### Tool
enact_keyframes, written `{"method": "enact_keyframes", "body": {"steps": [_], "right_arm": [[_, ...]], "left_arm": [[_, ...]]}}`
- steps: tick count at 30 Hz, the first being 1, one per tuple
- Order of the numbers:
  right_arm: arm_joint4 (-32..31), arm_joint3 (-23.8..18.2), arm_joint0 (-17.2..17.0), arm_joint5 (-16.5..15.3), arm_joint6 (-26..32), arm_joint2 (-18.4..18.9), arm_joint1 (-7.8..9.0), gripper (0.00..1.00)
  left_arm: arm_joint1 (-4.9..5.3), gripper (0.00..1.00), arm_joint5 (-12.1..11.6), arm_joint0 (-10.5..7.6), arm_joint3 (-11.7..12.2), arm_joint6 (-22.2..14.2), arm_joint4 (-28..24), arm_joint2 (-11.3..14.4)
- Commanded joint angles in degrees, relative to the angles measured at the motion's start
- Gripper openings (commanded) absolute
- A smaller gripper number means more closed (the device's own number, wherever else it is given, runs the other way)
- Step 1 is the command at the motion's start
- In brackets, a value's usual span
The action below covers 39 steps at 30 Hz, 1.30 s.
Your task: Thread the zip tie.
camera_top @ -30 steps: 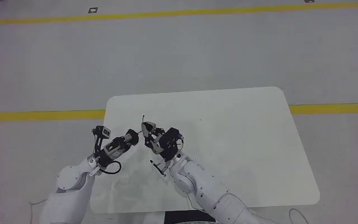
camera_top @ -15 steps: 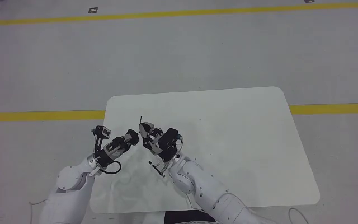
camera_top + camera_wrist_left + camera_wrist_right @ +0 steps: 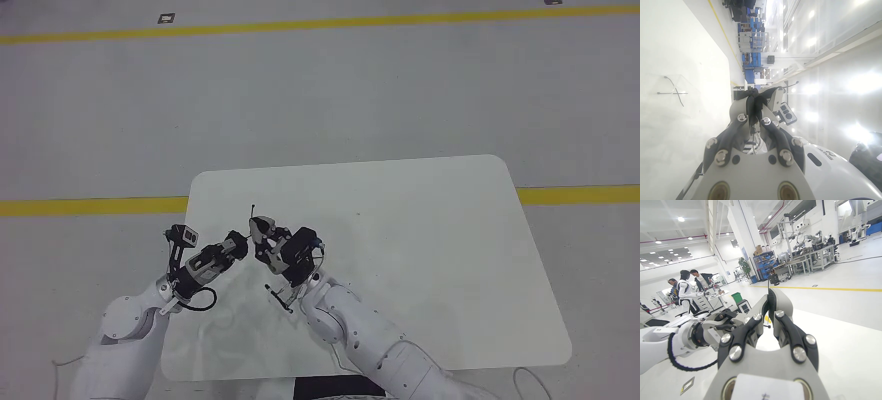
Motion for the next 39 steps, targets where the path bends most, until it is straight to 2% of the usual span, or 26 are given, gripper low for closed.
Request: {"method": "enact_keyframes", "body": {"steps": [1, 39], "right_arm": [[0.0, 0.2, 0.1, 0.0, -0.1, 0.0, -0.04, 0.00], [-0.5, -0.5, -1.0, -0.5, -0.2, 0.7, 0.13, 0.00]], "left_arm": [[0.00, 0.00, 0.0, 0.00, 0.0, 0.0, 0.0, 0.0], [0.00, 0.00, 0.0, 0.00, 0.0, 0.0, 0.0, 0.0]]}}
